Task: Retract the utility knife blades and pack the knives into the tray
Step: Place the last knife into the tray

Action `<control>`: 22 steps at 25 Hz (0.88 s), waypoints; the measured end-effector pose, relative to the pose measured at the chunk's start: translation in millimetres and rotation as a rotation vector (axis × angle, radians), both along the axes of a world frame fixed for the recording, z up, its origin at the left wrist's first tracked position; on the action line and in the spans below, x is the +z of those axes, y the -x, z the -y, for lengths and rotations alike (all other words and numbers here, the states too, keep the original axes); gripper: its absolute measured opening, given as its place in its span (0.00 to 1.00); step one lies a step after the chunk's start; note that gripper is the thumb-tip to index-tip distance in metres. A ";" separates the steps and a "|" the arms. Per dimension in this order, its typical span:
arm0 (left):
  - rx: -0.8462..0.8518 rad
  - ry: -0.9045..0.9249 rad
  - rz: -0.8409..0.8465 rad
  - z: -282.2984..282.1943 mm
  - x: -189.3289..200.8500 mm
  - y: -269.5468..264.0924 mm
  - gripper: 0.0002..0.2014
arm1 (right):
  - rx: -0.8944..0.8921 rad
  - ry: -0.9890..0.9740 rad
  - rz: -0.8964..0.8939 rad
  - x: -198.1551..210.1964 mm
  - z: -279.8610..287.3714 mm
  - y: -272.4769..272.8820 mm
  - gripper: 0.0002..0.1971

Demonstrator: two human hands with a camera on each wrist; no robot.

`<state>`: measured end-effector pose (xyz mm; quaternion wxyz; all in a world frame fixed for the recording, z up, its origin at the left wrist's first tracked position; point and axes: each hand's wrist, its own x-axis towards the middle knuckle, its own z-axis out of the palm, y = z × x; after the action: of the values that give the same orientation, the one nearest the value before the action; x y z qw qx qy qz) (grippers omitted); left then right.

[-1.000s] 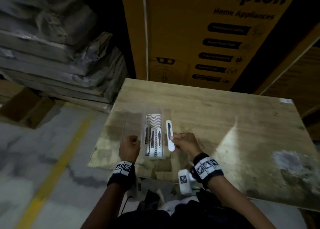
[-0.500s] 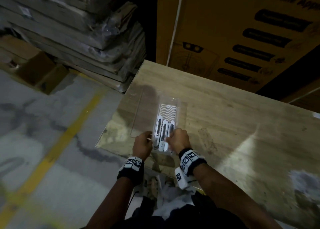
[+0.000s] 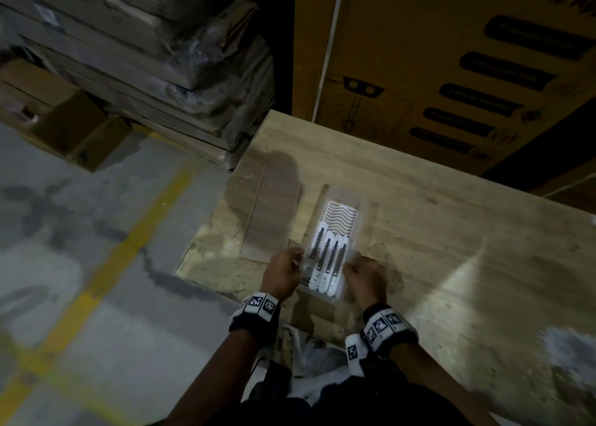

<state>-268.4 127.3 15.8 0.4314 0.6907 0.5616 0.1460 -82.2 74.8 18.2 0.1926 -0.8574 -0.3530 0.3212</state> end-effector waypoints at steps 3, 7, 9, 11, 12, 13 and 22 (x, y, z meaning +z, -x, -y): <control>-0.025 -0.033 0.075 -6.0 -1.7 -4.9 0.09 | -0.101 -0.037 0.029 7.1 12.6 -25.6 0.09; 0.172 -0.204 -0.264 -17.0 -17.7 17.6 0.24 | -0.051 -0.033 0.043 6.6 23.8 -47.3 0.13; 0.179 -0.183 -0.473 -17.2 -22.3 29.3 0.36 | -0.020 0.027 0.038 7.8 27.7 -52.3 0.17; 0.150 -0.029 -0.590 -16.0 -29.8 36.8 0.45 | 0.001 0.048 0.083 8.7 30.6 -52.1 0.20; 0.129 0.035 -0.621 -15.0 -33.7 36.8 0.46 | 0.006 0.046 0.119 9.1 31.6 -51.2 0.20; 0.099 0.073 -0.635 -13.4 -38.0 35.2 0.46 | 0.002 0.043 0.156 11.0 32.0 -49.6 0.19; -0.251 -0.188 -0.657 5.2 -38.3 8.4 0.22 | -0.133 -0.218 0.245 36.0 32.0 -52.9 0.12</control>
<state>-276.8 122.1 -22.6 0.1772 0.8010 0.5653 -0.0865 -29.2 42.8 54.2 0.2607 -0.8857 -0.3489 0.1609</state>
